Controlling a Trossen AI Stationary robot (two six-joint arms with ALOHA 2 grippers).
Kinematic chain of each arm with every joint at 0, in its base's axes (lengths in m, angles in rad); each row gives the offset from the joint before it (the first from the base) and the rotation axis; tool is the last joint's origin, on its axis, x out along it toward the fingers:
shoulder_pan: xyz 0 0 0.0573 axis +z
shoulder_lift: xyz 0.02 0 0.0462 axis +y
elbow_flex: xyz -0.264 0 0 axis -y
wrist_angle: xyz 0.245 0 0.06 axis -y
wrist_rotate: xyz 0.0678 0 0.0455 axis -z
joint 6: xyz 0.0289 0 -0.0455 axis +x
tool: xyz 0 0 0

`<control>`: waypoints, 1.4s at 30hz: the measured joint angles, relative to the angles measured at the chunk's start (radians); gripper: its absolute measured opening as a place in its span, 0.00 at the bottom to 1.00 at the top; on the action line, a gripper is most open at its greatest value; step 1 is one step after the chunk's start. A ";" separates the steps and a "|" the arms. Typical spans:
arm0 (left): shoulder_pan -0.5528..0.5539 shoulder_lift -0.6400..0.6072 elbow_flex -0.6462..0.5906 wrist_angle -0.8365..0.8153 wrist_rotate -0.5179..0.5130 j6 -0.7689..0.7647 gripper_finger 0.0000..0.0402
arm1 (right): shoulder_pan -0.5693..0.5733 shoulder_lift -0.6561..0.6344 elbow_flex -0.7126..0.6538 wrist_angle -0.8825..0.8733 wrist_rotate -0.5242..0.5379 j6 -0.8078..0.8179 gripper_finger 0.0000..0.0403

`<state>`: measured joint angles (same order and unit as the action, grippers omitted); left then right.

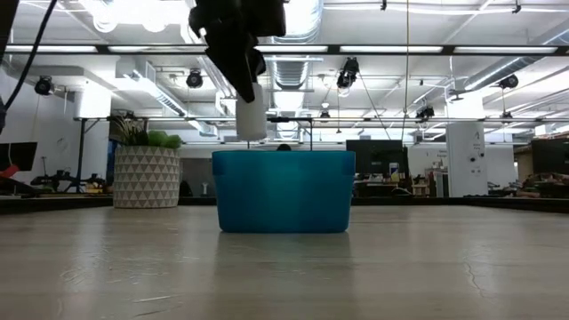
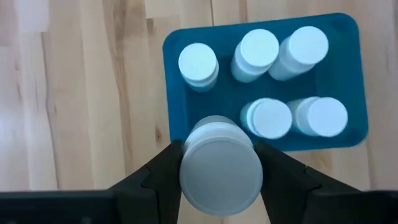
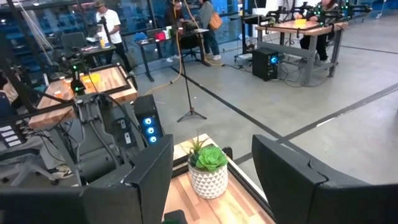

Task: Pick and place pill bottles into a basket
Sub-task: Put the white medicine bottle into the blue bin

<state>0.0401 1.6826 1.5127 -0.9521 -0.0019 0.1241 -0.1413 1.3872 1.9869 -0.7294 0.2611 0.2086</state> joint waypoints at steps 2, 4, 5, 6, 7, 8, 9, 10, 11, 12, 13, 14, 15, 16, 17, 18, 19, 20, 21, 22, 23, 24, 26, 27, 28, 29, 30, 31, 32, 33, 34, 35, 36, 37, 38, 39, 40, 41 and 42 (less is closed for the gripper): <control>0.000 0.023 0.009 0.005 0.000 0.014 0.39 | 0.000 0.000 -0.001 -0.004 0.000 0.001 0.52; 0.000 0.051 0.024 -0.002 0.000 0.022 0.39 | 0.001 -0.003 -0.001 -0.012 0.000 0.004 0.52; 0.000 0.062 0.030 0.003 0.000 0.022 0.39 | 0.003 -0.004 -0.001 -0.019 0.001 0.005 0.52; 0.000 0.074 0.035 0.001 0.000 0.021 0.39 | 0.004 -0.005 -0.001 -0.023 0.000 0.005 0.52; 0.000 0.085 0.042 -0.002 -0.001 0.021 0.39 | 0.004 -0.006 -0.001 -0.027 0.000 0.005 0.52; 0.000 0.095 0.048 0.002 0.000 0.022 0.39 | 0.005 -0.008 -0.001 -0.031 0.000 0.005 0.52; 0.000 0.104 0.049 0.005 -0.001 0.024 0.39 | 0.005 -0.008 -0.001 -0.033 0.000 0.005 0.52; 0.000 0.110 0.049 0.003 -0.001 0.027 0.39 | 0.007 -0.009 -0.001 -0.032 0.000 0.005 0.52; 0.000 0.115 0.047 0.000 -0.001 0.033 0.39 | 0.008 -0.010 -0.001 -0.033 0.001 0.005 0.52; 0.000 0.119 0.044 0.001 -0.001 0.037 0.39 | 0.008 -0.011 -0.001 -0.034 0.001 0.005 0.52; 0.000 0.122 0.041 0.004 -0.001 0.040 0.39 | 0.008 -0.011 -0.001 -0.033 0.001 0.005 0.52; 0.000 0.123 0.039 0.010 -0.001 0.040 0.39 | 0.008 -0.011 -0.001 -0.033 0.001 0.005 0.52; 0.000 0.126 0.036 0.017 -0.002 0.041 0.39 | 0.008 -0.011 -0.001 -0.033 0.001 0.005 0.52; 0.000 0.127 0.034 0.028 -0.003 0.044 0.39 | 0.008 -0.011 -0.001 -0.033 0.000 0.005 0.52; 0.000 0.127 0.033 0.037 -0.003 0.049 0.39 | 0.008 -0.011 -0.002 -0.033 0.001 0.005 0.52; 0.000 0.127 0.031 0.046 -0.003 0.052 0.39 | 0.008 -0.011 -0.003 -0.034 0.000 0.005 0.52; 0.000 0.127 0.028 0.059 -0.003 0.056 0.39 | 0.008 -0.011 -0.003 -0.034 0.001 0.006 0.52; 0.000 0.128 0.027 0.077 -0.003 0.058 0.39 | 0.008 -0.011 -0.003 -0.033 0.001 0.008 0.52; 0.000 0.128 0.024 0.090 -0.003 0.058 0.39 | 0.008 -0.011 -0.003 -0.033 0.001 0.009 0.52; 0.000 0.128 0.021 0.094 -0.003 0.058 0.39 | 0.008 -0.011 -0.003 -0.034 0.001 0.009 0.52; 0.000 0.128 0.019 0.093 -0.003 0.058 0.39 | 0.012 -0.011 -0.003 -0.033 0.002 0.011 0.52; 0.000 0.128 0.019 0.098 -0.003 0.058 0.39 | 0.013 -0.011 -0.003 -0.034 0.002 0.016 0.52; 0.000 0.133 0.019 0.112 -0.003 0.059 0.39 | 0.014 -0.011 -0.005 -0.034 0.001 0.023 0.52; 0.000 0.137 0.019 0.109 -0.003 0.063 0.39 | 0.018 -0.011 -0.006 -0.035 0.001 0.025 0.52; 0.000 0.143 0.019 0.106 -0.002 0.066 0.39 | 0.020 -0.011 -0.007 -0.036 0.001 0.027 0.52; 0.000 0.150 0.019 0.107 -0.002 0.066 0.39 | 0.023 -0.011 -0.008 -0.037 0.003 0.028 0.52; 0.000 0.158 0.019 0.106 -0.002 0.066 0.39 | 0.026 -0.011 -0.009 -0.037 0.003 0.028 0.52; 0.000 0.164 0.019 0.106 -0.002 0.066 0.39 | 0.029 -0.011 -0.009 -0.038 0.003 0.028 0.52; 0.000 0.172 0.018 0.107 -0.001 0.066 0.39 | 0.032 -0.011 -0.009 -0.037 0.003 0.028 0.52; 0.000 0.182 0.018 0.107 0.000 0.066 0.39 | 0.034 -0.011 -0.009 -0.037 0.002 0.028 0.52; 0.000 0.189 0.018 0.110 0.000 0.066 0.39 | 0.035 -0.011 -0.009 -0.037 0.002 0.028 0.52; 0.000 0.197 0.018 0.109 0.000 0.066 0.39 | 0.035 -0.011 -0.009 -0.037 0.002 0.028 0.52; 0.000 0.205 0.018 0.108 0.000 0.066 0.39 | 0.035 -0.011 -0.009 -0.037 0.002 0.031 0.52; 0.000 0.213 0.018 0.110 0.000 0.066 0.39 | 0.035 -0.011 -0.009 -0.036 0.003 0.035 0.52; 0.000 0.220 0.018 0.117 0.000 0.066 0.39 | 0.035 -0.011 -0.009 -0.035 0.003 0.041 0.52; 0.000 0.227 0.018 0.124 0.002 0.066 0.39 | 0.035 -0.011 -0.009 -0.036 0.003 0.046 0.52; 0.000 0.230 0.017 0.131 0.008 0.066 0.39 | 0.035 -0.011 -0.009 -0.035 0.003 0.047 0.52; 0.002 0.231 0.016 0.139 0.018 0.066 0.39 | 0.035 -0.011 -0.009 -0.036 0.002 0.047 0.52; 0.002 0.233 0.016 0.150 0.021 0.066 0.39 | 0.035 -0.011 -0.009 -0.036 0.002 0.048 0.52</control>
<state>0.0418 1.9157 1.5284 -0.8019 0.0190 0.1903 -0.1066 1.3766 1.9781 -0.7650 0.2632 0.2568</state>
